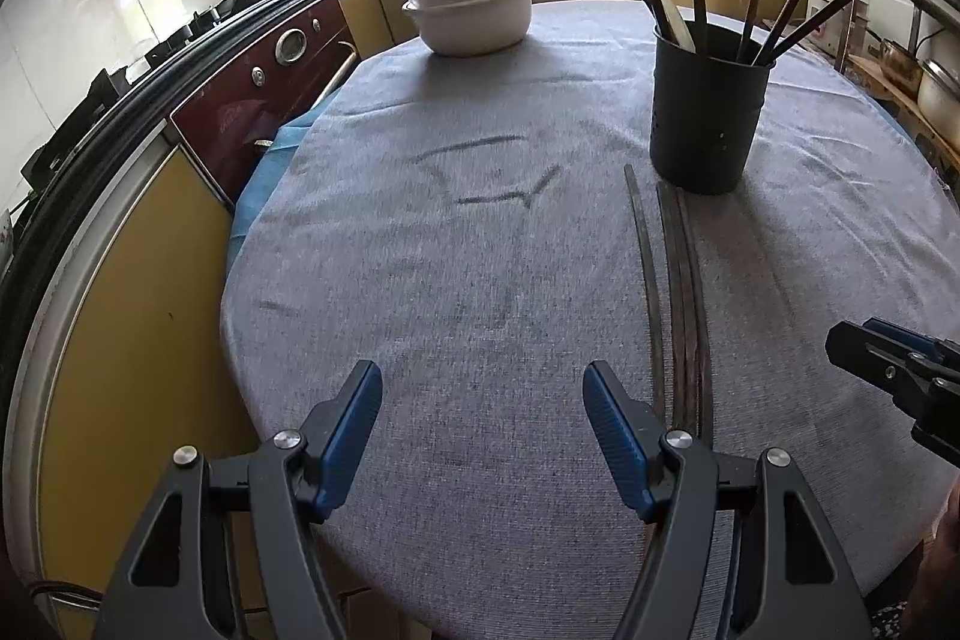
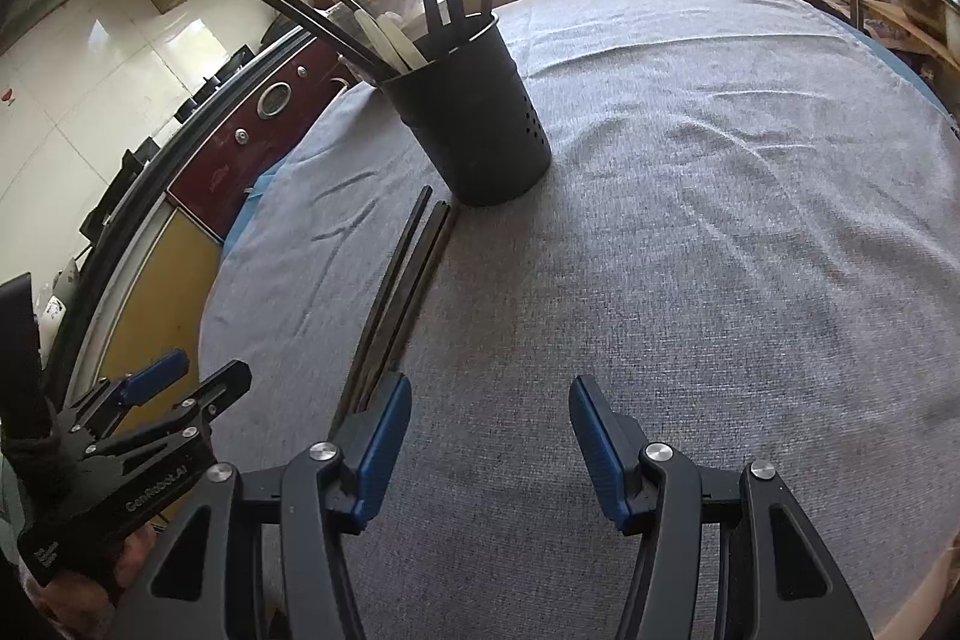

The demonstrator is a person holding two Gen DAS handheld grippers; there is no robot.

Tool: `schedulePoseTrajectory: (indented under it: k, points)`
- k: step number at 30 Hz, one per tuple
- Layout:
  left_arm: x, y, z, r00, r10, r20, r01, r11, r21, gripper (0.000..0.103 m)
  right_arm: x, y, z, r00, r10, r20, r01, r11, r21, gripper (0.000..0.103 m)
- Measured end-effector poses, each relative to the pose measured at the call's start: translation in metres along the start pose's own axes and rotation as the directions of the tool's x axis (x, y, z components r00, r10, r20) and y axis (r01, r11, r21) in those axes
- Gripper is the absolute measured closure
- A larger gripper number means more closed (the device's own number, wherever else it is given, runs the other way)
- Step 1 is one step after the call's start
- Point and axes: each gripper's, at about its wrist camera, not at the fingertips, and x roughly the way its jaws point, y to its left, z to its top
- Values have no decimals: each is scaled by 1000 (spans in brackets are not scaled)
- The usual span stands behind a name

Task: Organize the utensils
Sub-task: 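Move both open tools down to the remaining chopsticks on the cloth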

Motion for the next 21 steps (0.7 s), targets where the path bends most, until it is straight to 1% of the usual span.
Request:
schedulePoseTrajectory:
  k: [21]
  points:
    - [10,4,-6,1000,-5,-27,5,1000,-14,33,6,5,-2,1000,5,-17,-5,1000,-8,45]
